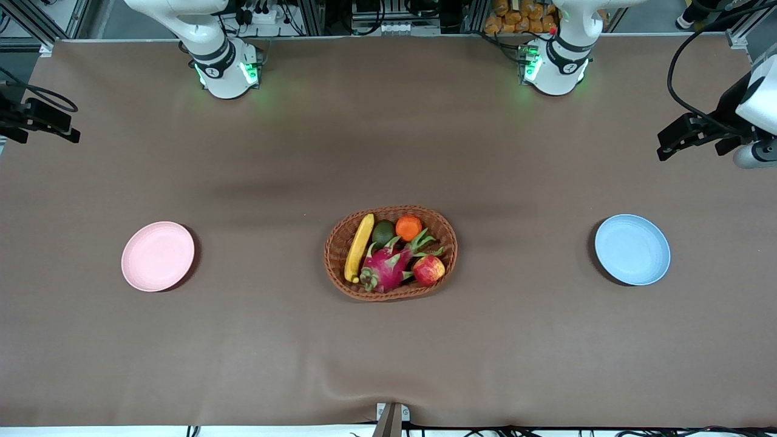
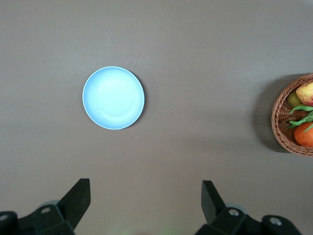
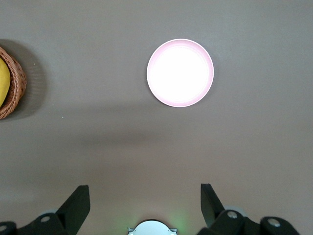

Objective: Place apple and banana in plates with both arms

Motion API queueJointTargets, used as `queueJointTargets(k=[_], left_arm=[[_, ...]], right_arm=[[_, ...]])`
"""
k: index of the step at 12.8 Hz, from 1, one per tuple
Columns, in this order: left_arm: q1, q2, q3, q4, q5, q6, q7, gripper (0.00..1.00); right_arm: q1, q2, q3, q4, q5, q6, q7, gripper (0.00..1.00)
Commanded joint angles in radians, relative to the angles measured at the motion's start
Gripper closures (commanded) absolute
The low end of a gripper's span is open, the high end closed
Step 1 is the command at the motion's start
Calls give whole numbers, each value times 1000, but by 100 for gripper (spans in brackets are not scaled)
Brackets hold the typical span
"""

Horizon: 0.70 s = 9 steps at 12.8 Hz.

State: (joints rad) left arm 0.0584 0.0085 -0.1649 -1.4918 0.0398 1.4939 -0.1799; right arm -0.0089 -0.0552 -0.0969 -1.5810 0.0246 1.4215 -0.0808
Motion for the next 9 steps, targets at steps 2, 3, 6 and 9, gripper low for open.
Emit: queueJointTargets(k=[2,3,6,9], left_arm=[[12,11,-7,28,-15,-30,34,0],[12,19,-7,30,-15,-29,34,0],[14,53,-5,44,-18,-27,43,0],[12,59,-5,41,-40,-18,71,0]], right_arm=[[-8,2,5,19,-5,-18,13,0],[-10,2,5,19,-6,-16,10,0],[-10,2,5,19,-5,-18,10,0],[-10,3,5,19,-5,-18,9,0]])
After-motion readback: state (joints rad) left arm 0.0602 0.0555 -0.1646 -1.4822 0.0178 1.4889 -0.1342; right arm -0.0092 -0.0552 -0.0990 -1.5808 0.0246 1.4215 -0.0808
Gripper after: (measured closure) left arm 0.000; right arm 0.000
